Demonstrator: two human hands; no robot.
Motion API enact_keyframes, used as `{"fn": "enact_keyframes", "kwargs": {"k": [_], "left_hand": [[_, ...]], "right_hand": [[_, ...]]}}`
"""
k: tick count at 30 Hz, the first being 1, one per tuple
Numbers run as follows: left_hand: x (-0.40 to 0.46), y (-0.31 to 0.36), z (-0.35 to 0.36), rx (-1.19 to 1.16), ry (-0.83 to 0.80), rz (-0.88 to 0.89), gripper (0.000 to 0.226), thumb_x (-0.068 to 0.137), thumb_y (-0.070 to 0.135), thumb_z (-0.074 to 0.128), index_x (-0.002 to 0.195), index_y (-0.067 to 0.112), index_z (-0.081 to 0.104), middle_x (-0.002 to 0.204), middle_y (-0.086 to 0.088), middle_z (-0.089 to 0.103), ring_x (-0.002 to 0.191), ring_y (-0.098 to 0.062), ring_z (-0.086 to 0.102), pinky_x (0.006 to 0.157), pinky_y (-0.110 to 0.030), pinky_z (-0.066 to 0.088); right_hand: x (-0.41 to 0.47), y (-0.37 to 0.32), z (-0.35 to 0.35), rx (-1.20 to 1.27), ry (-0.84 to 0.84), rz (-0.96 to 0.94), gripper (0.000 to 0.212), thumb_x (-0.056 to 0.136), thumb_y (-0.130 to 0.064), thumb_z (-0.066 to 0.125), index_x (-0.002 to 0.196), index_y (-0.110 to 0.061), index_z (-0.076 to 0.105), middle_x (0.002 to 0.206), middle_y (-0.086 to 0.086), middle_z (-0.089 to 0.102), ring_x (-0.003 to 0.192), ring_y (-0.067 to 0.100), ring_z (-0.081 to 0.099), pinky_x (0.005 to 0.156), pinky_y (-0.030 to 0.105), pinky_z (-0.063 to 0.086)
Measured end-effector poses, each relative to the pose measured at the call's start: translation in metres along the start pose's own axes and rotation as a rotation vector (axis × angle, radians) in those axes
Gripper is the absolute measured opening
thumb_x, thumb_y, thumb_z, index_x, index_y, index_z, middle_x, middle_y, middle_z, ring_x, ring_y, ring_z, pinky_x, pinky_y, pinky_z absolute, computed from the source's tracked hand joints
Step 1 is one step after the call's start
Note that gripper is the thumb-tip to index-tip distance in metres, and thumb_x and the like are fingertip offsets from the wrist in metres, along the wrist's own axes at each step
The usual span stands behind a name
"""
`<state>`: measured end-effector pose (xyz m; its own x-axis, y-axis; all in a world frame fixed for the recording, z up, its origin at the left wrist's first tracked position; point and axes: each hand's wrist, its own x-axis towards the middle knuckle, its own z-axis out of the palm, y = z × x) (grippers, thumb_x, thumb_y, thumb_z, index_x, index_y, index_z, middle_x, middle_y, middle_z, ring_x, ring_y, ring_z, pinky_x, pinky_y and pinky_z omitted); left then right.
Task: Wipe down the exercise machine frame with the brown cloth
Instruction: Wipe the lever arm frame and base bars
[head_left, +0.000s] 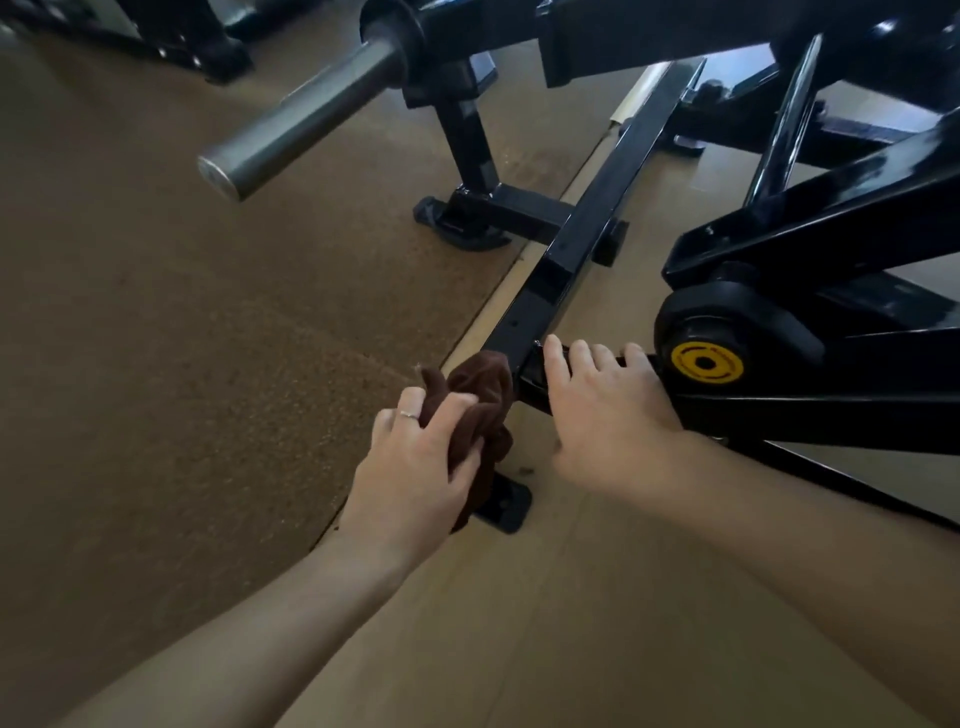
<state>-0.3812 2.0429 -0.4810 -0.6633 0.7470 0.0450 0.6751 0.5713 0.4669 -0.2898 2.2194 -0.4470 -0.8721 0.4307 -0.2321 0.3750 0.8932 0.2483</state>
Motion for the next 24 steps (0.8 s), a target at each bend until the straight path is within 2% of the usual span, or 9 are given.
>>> {"fn": "enact_keyframes", "kwargs": {"k": [4, 8, 12, 15, 20, 24], "left_hand": [[0.01, 0.005, 0.001, 0.065, -0.003, 0.018, 0.031, 0.099, 0.045, 0.046, 0.13, 0.042, 0.046, 0.12, 0.006, 0.043, 0.109, -0.017, 0.048, 0.073, -0.037, 0.059], [0.064, 0.018, 0.01, 0.078, -0.005, 0.012, 0.032, 0.103, 0.045, 0.043, 0.135, 0.042, 0.042, 0.131, -0.005, 0.046, 0.115, -0.025, 0.053, 0.084, -0.046, 0.058], [0.139, 0.046, 0.03, 0.143, 0.008, 0.01, 0.034, 0.104, 0.041, 0.046, 0.138, 0.04, 0.042, 0.146, -0.013, 0.042, 0.124, -0.034, 0.051, 0.088, -0.045, 0.052], [0.165, 0.057, 0.036, 0.15, -0.008, 0.002, 0.034, 0.105, 0.04, 0.046, 0.139, 0.039, 0.043, 0.147, -0.015, 0.041, 0.124, -0.035, 0.051, 0.086, -0.044, 0.05], [0.129, 0.041, 0.026, 0.078, -0.045, 0.003, 0.034, 0.105, 0.042, 0.044, 0.139, 0.041, 0.043, 0.148, -0.013, 0.039, 0.127, -0.034, 0.049, 0.094, -0.05, 0.054], [0.055, 0.012, 0.006, 0.042, -0.042, 0.032, 0.032, 0.104, 0.042, 0.044, 0.135, 0.043, 0.045, 0.131, -0.004, 0.045, 0.113, -0.024, 0.052, 0.086, -0.045, 0.058]], "right_hand": [[-0.001, -0.005, 0.001, -0.039, 0.022, 0.009, 0.12, 0.081, -0.058, 0.071, 0.161, -0.003, -0.001, 0.155, 0.019, 0.035, 0.141, 0.035, 0.041, 0.117, 0.052, 0.029], [-0.003, -0.001, 0.006, -0.048, 0.075, -0.028, 0.119, 0.083, -0.056, 0.07, 0.16, -0.001, -0.002, 0.155, 0.022, 0.033, 0.139, 0.036, 0.042, 0.117, 0.052, 0.031], [-0.005, 0.002, 0.009, -0.049, 0.079, -0.063, 0.119, 0.085, -0.054, 0.069, 0.16, 0.002, -0.005, 0.161, 0.026, 0.024, 0.145, 0.039, 0.036, 0.119, 0.053, 0.027], [-0.006, 0.003, 0.009, -0.053, 0.076, -0.074, 0.116, 0.087, -0.05, 0.068, 0.159, 0.004, -0.005, 0.162, 0.029, 0.023, 0.146, 0.041, 0.035, 0.12, 0.054, 0.026], [-0.009, 0.003, 0.004, -0.069, 0.07, -0.064, 0.111, 0.09, -0.048, 0.066, 0.16, 0.003, -0.004, 0.161, 0.027, 0.025, 0.146, 0.04, 0.036, 0.121, 0.052, 0.027], [-0.01, 0.0, -0.001, -0.067, 0.049, -0.039, 0.113, 0.088, -0.05, 0.068, 0.16, 0.002, -0.001, 0.16, 0.026, 0.029, 0.143, 0.038, 0.04, 0.12, 0.052, 0.028]]}}
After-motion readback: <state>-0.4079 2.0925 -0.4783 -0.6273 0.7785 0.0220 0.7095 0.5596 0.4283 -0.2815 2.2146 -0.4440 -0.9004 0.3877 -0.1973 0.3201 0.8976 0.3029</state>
